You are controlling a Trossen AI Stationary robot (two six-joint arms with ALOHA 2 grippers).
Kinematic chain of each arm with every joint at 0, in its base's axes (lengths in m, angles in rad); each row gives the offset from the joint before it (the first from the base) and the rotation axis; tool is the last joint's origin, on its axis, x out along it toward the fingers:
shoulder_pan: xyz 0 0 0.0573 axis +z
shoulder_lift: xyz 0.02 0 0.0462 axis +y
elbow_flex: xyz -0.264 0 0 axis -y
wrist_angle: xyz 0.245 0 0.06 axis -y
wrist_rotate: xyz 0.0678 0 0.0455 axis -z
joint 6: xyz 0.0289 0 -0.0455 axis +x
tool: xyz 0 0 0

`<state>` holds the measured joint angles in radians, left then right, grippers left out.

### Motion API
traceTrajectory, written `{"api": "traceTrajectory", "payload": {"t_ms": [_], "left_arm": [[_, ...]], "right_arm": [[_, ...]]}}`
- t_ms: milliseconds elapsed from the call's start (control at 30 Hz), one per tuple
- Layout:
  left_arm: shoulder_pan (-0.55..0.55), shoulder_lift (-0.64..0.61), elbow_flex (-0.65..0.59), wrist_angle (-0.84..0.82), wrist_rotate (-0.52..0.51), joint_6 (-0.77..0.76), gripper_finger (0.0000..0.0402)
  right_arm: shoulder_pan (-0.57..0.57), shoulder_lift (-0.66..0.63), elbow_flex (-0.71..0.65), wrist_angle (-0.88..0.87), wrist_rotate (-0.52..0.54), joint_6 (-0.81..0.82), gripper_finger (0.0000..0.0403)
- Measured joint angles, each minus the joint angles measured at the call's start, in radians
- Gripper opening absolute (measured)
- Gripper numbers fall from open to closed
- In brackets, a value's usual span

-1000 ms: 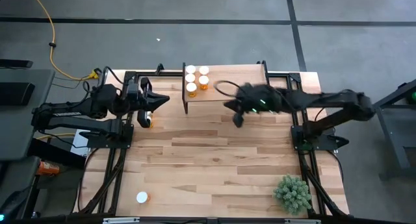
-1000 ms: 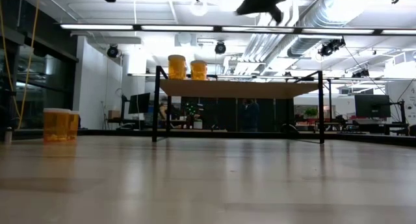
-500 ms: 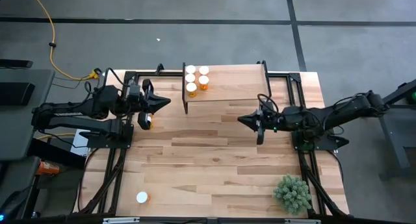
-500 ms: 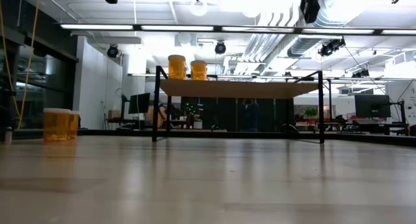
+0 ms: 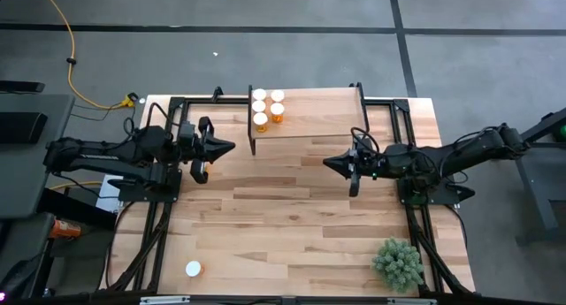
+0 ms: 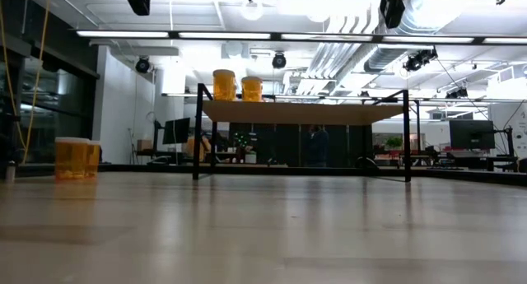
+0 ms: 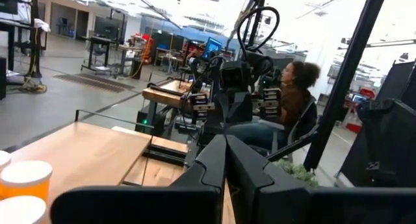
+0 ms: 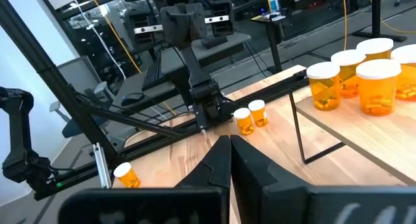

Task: Pick and place medicine bottles onto shelf by color
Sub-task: Put the orange pill bottle on the shelf aligned with the other orange pill bottles

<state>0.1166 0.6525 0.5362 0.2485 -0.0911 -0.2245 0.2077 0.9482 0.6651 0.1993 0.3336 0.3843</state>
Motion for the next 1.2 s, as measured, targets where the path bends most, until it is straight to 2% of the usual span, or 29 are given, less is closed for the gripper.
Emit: {"api": "traceTrajectory", "payload": {"t_ms": [133,233,367,533,633,733,867,967,1200], "left_arm": [[0.000,0.000,0.006,-0.005,-0.034,0.023,0.0007],[0.009,0.003,0.043,-0.083,-0.055,0.004,0.0036],[0.020,0.016,0.140,-0.340,-0.052,0.000,0.0110],[0.021,0.057,0.283,-0.767,-0.057,-0.010,0.0224],[0.021,0.093,0.335,-0.976,-0.062,-0.081,0.0279],[0.022,0.135,0.347,-1.138,-0.078,-0.199,0.0316],[0.076,0.242,0.344,-1.403,-0.144,-0.399,0.0335],[0.149,0.340,0.344,-1.528,-0.141,-0.467,0.0336],[0.265,0.507,0.344,-1.534,-0.066,-0.495,0.0337]], "right_arm": [[0.000,0.000,0.000,0.000,0.000,0.000,0.0000],[0.000,0.000,0.001,0.000,0.000,0.000,0.0000],[0.000,0.000,0.001,0.000,0.000,0.000,0.0000],[0.000,0.000,0.001,0.000,0.000,0.010,0.0000],[0.000,0.000,0.001,0.000,0.000,0.011,0.0000],[0.000,0.000,0.001,0.000,0.000,0.011,0.0000],[0.000,0.000,0.001,0.000,0.000,0.011,0.0000],[0.000,0.001,0.001,0.000,0.000,0.011,0.0000],[0.000,0.001,0.001,-0.012,0.008,0.009,0.0000]]}}
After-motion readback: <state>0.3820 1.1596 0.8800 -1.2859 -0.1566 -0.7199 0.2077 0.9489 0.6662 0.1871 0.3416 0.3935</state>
